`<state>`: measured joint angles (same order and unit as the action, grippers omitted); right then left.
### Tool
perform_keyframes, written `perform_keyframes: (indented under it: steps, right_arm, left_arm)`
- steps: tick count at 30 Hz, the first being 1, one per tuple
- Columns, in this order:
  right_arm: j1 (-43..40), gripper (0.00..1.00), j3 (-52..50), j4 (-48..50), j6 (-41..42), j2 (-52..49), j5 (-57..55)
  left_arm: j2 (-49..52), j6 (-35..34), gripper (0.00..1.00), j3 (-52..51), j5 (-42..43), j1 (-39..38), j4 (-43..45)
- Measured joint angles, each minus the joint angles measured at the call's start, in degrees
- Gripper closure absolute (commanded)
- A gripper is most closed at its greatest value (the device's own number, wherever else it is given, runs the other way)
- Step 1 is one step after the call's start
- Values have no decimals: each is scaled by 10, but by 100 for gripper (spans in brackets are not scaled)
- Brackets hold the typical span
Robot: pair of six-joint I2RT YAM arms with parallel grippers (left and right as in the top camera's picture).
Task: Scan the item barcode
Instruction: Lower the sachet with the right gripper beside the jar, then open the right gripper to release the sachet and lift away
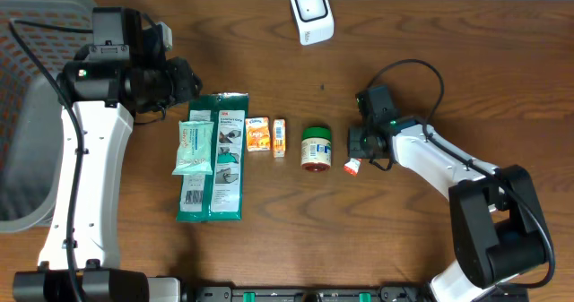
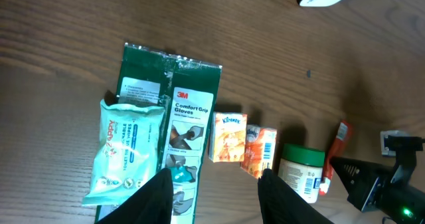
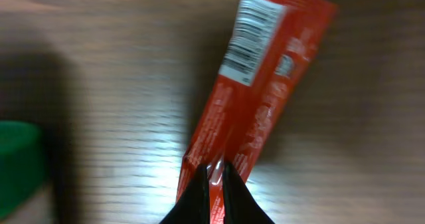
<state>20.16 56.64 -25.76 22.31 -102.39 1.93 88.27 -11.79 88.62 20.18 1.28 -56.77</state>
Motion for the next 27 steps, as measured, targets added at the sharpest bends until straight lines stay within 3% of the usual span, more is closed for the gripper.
perform_keyframes:
  steps: [4, 5, 7, 9, 14, 18, 25, 26, 27]
  right_arm:
    - [0, 63, 0, -8, -50, 3, 51]
    - [0, 49, 0, -10, -66, 8, 55]
    - [-2, 38, 0, -11, -82, 24, 62]
    - [-9, 13, 2, -26, -95, 60, 68]
    - [-40, 1, 29, -97, -106, 168, 74]
    - [-58, 1, 40, -177, -108, 231, 74]
    - [-61, 1, 40, -253, -108, 232, 75]
    - [-61, 1, 40, -253, -108, 232, 75]
    - [-61, 1, 40, -254, -108, 232, 75]
  left_arm:
    - [0, 0, 56, 0, 0, 0, 2]
    - [0, 0, 51, 0, 0, 0, 2]
    - [0, -2, 45, 0, 0, 0, 5]
    - [0, -1, 39, 0, 0, 0, 6]
    - [0, 0, 31, 0, 0, 0, -3]
    - [0, 0, 27, 0, 0, 0, -32]
    - [0, 0, 26, -14, -11, 0, -64]
    - [0, 0, 12, -21, -14, 0, -66]
    - [1, 0, 12, -26, -17, 0, -68]
